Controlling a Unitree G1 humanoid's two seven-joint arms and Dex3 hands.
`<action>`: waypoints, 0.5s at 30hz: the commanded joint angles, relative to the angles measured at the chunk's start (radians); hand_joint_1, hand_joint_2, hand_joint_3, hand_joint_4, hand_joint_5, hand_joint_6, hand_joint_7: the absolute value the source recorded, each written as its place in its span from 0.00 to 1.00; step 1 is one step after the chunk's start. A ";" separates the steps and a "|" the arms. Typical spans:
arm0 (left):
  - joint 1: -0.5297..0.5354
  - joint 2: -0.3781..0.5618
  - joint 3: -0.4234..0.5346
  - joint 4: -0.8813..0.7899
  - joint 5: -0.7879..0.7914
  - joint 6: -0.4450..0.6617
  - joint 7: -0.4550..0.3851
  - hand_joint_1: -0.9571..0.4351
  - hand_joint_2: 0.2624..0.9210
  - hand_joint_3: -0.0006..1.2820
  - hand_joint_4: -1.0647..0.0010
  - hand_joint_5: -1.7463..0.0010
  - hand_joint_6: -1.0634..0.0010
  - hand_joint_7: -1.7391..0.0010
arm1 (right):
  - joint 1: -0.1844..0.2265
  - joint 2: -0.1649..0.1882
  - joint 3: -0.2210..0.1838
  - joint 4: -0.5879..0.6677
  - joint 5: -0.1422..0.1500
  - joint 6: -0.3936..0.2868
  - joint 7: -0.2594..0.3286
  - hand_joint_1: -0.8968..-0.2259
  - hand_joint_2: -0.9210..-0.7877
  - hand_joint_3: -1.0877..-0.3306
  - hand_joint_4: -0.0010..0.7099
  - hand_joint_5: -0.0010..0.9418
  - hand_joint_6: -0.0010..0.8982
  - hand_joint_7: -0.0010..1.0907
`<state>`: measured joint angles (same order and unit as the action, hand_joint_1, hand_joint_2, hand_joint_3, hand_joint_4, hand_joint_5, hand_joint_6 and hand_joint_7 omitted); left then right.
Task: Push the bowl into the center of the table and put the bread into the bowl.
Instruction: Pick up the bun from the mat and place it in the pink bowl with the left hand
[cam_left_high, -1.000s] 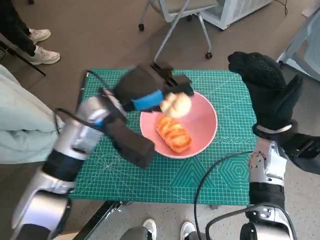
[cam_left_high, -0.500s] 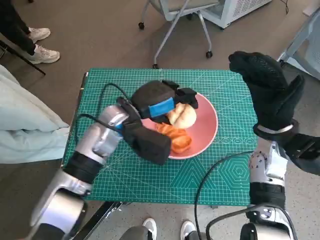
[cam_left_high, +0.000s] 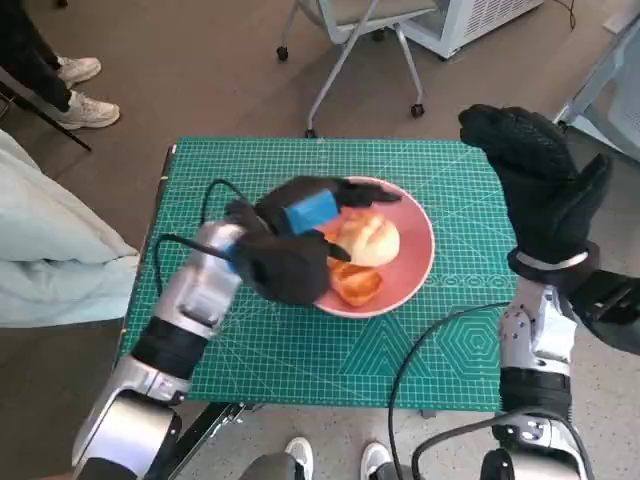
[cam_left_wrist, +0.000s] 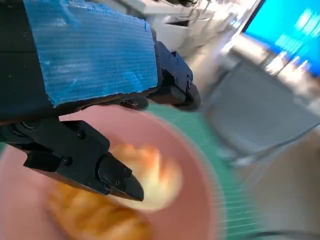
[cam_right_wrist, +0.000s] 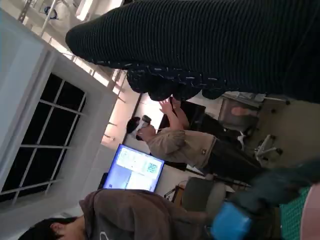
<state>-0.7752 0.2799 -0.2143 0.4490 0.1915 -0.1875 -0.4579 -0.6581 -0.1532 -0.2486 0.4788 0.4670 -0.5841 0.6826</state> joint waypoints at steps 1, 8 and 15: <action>0.034 -0.026 0.096 -0.028 -0.165 -0.004 -0.053 0.46 0.95 0.00 0.95 1.00 0.79 1.00 | 0.022 0.007 0.008 -0.009 -0.010 0.008 -0.012 0.35 0.00 0.46 0.23 0.00 0.15 0.27; 0.106 -0.064 0.199 -0.166 -0.349 0.070 -0.056 0.38 0.99 0.04 0.98 1.00 0.84 1.00 | 0.013 0.011 0.018 -0.006 -0.018 -0.005 -0.018 0.35 0.00 0.45 0.23 0.00 0.14 0.27; 0.161 -0.096 0.259 -0.278 -0.436 0.069 -0.017 0.28 1.00 0.18 0.97 1.00 0.86 1.00 | 0.002 0.006 0.028 -0.010 -0.025 -0.011 -0.022 0.36 0.00 0.44 0.23 0.00 0.13 0.28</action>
<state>-0.6382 0.2027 0.0149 0.2144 -0.2026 -0.1231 -0.4900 -0.6605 -0.1483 -0.2290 0.4700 0.4627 -0.5940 0.6674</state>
